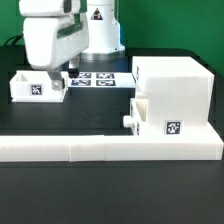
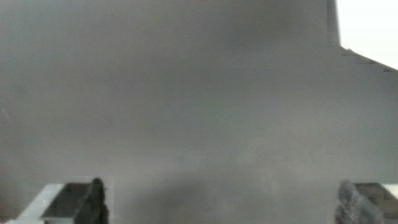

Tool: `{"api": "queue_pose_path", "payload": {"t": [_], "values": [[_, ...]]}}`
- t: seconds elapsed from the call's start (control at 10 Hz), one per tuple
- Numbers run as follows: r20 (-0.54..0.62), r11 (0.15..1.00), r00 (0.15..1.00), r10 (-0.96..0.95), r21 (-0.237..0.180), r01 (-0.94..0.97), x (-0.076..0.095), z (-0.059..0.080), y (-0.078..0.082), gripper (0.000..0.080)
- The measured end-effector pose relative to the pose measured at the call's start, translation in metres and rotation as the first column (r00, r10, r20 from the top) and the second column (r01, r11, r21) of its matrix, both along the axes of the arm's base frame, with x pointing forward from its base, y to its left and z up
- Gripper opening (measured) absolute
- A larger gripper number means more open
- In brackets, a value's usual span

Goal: Assemble drawer

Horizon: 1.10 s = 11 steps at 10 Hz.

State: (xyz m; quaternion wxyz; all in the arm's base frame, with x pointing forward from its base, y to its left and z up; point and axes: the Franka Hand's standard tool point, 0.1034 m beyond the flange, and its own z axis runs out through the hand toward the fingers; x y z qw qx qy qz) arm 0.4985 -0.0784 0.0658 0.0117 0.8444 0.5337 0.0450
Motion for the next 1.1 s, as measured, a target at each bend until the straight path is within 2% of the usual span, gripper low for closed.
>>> {"api": "queue_pose_path", "payload": {"t": [0.2, 0.7, 0.9, 1.0, 1.1], "values": [[0.004, 0.969, 0.969, -0.248, 0.017, 0.248, -0.011, 0.006, 0.003, 0.0649], [-0.021, 0.867, 0.868, -0.495, 0.057, 0.496, -0.011, 0.005, 0.007, 0.0649], [-0.053, 0.664, 0.667, -0.743, 0.063, 0.745, -0.031, 0.002, 0.010, 0.0649], [-0.071, 0.575, 0.578, -0.813, 0.051, 0.816, -0.044, 0.001, 0.014, 0.0649], [-0.093, 0.513, 0.514, -0.853, 0.034, 0.858, -0.052, -0.001, 0.011, 0.0649]]}}
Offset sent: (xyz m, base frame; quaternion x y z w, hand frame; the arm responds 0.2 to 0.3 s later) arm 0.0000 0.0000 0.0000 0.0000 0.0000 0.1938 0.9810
